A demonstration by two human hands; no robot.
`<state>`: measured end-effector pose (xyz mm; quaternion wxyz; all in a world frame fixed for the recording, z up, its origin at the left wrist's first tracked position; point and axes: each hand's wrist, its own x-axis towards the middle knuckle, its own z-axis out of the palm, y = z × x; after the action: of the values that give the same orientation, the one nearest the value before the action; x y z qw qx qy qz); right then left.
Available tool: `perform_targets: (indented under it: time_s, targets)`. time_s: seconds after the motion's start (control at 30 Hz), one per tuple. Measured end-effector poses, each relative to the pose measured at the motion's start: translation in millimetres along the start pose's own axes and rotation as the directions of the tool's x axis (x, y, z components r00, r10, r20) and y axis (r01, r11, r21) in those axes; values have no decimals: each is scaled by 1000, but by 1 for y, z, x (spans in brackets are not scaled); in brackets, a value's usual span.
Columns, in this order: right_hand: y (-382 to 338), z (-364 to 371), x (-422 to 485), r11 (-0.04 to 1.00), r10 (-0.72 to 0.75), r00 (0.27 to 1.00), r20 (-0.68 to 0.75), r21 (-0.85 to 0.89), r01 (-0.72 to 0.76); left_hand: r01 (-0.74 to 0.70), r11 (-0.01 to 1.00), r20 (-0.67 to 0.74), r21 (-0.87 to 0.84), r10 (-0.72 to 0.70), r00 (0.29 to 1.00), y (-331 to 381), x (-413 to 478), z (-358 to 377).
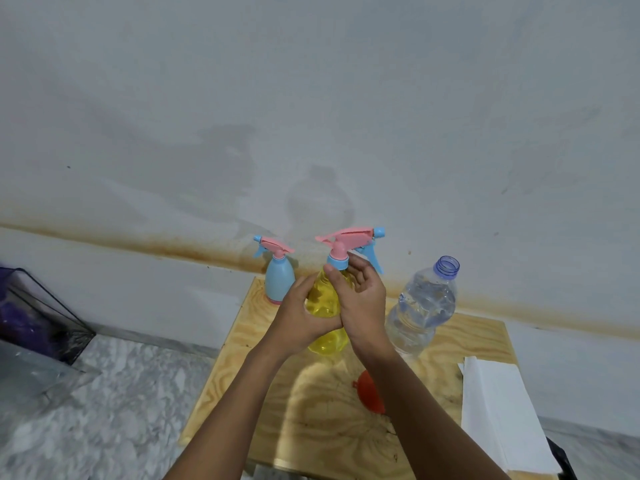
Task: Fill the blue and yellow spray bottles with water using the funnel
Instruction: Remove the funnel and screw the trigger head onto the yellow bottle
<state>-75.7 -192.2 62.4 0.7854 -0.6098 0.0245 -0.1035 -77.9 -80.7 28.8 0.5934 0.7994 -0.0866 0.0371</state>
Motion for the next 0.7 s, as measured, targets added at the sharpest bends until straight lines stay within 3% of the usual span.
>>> perform_targets:
  time_s: [0.07,0.27,0.43,0.6,0.7]
  targets:
    - [-1,2,-1,1000,-6,1000,-28,5,6,-4,1000,3,-3,4,1000,0,1,1]
    - [-8,-12,11,997,78,975,206,8,-82,32,997,33,-63,-30,999,1,2,-3]
    - [-7,-9,18,991,23,993,112,-131,-8,5,999,77,-35,-2,997,0,4,-2]
    - [-16,-21,25,991,60,915,399,-137,-6,36,999,101,-21,-34,994,-4,5,-4]
    - [-15,-22,26,988,23,944,328,-149,27,45,999,102,4,-45,994,-3,7,-3]
